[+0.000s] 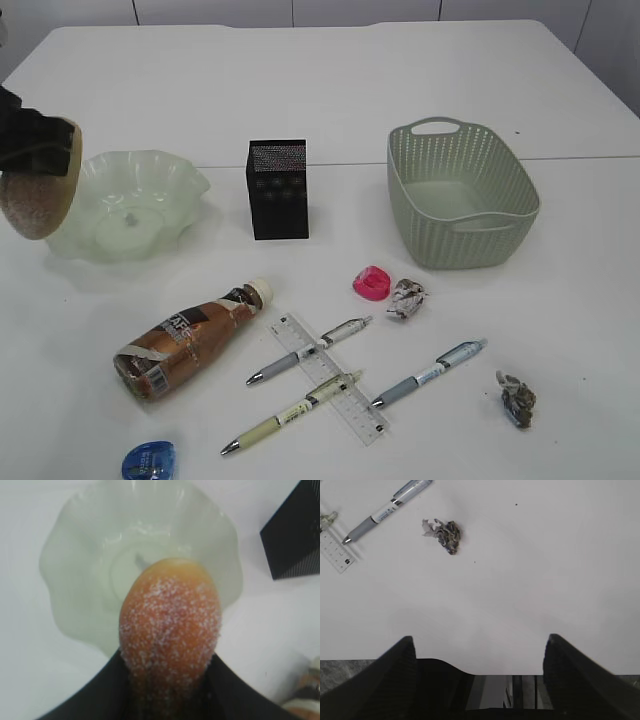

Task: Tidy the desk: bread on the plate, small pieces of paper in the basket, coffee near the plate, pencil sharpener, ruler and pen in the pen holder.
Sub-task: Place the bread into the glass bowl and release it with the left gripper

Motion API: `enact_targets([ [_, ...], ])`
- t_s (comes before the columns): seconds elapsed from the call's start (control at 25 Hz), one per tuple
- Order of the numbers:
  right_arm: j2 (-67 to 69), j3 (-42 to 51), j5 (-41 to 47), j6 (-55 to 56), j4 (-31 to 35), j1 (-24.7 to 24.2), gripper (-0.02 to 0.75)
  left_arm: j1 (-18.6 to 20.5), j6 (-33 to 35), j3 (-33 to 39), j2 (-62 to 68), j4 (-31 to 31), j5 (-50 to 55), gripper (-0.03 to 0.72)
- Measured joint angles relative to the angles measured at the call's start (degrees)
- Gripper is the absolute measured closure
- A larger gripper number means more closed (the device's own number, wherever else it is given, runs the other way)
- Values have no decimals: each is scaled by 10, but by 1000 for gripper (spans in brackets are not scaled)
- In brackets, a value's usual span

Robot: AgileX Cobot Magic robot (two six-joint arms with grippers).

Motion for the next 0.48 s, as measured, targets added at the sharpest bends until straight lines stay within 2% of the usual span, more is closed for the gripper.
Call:
enact_targets([
  [0.48, 0, 0, 0, 0, -22, 0, 160, 0, 0, -1, 132, 0, -268, 458],
])
